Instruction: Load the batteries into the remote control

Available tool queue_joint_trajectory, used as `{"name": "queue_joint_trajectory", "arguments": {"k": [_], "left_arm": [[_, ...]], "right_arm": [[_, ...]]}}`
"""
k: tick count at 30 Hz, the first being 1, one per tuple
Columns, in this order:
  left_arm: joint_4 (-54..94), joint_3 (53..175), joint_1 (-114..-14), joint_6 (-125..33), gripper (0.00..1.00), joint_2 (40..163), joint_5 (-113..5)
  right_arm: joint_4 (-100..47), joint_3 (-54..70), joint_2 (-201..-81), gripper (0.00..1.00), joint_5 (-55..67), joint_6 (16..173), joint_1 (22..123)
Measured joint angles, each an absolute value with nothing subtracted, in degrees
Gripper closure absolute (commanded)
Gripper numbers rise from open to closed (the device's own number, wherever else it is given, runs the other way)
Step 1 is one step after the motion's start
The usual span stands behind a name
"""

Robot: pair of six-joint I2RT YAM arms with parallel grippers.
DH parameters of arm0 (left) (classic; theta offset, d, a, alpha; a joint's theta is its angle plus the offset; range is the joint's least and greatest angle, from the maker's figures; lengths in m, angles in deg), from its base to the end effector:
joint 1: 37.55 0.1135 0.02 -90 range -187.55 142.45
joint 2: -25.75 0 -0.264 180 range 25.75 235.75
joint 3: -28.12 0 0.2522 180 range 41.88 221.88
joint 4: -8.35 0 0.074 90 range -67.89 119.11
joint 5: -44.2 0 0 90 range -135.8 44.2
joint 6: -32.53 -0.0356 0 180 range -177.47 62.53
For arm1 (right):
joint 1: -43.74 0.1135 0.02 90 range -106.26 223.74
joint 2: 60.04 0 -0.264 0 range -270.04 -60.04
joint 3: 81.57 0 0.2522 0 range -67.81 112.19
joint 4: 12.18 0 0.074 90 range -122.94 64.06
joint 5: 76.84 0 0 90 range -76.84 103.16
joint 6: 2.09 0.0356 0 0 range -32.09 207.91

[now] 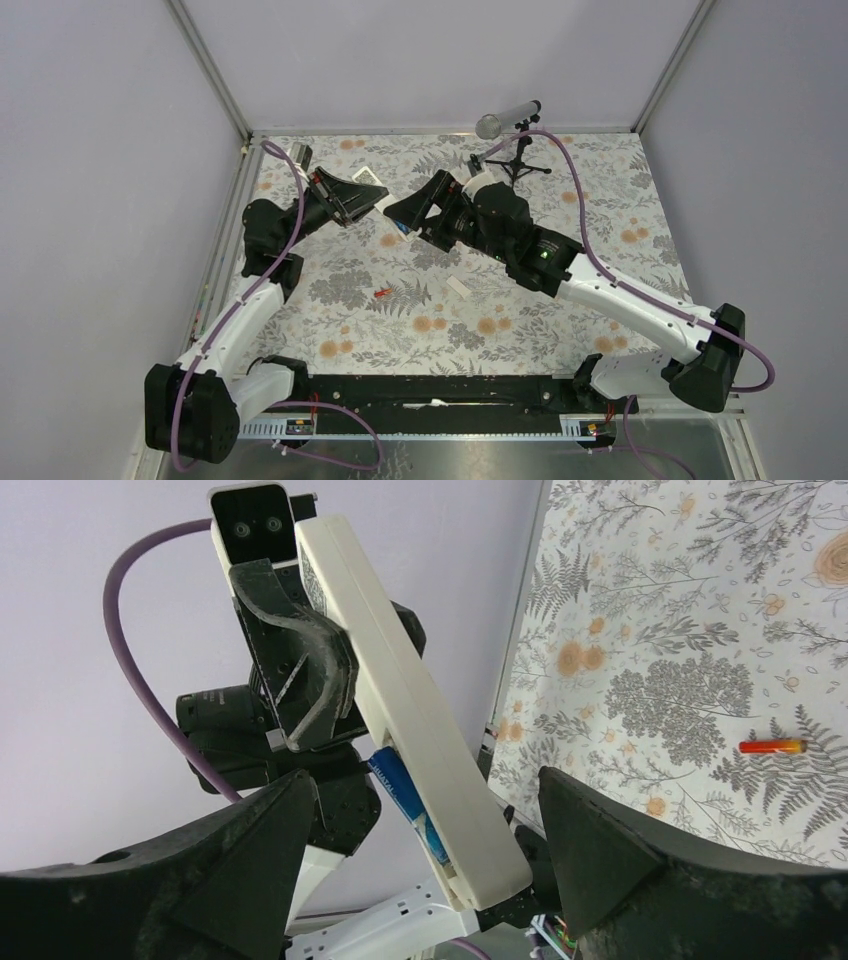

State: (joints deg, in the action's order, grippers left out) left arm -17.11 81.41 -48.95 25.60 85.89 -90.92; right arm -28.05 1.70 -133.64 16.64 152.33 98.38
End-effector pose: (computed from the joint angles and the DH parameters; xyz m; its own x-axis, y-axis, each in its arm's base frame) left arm 0.2233 -0.0708 0.3440 -0.7542 -0.5625 -0.3388 0.4068 0.0048 -0.9135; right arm 0.1771 0.2458 0.3973 -0.7297 0.5274 -0.4352 -0.2800 0.3501 0.8939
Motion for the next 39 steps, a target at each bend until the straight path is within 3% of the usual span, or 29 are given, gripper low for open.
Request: {"name": "queue_joint_trajectory", "arguments": {"k": [10, 26, 34, 39], "left_arm": [[-17.0, 81.1, -49.5, 22.8, 1.0, 82.9, -89.8], [-11.9, 81.1, -50.3, 15.0, 1.0, 79.4, -88.3], [-10.4, 81.1, -50.4, 11.9, 1.0, 78.3, -87.7], [-10.3, 81.1, -50.6, 10.3, 1.0, 77.3, -87.7]], "right_arm": [[-24.6, 0.5, -133.7, 0.11, 16.0, 154.3, 98.4], [-19.8, -2.2, -134.7, 0.25, 12.5, 153.0, 98.1], [-16.7, -5.3, -134.7, 0.11, 11.9, 151.1, 98.1], [-15.8, -5.4, -134.6, 0.09, 11.9, 150.8, 98.1]]}}
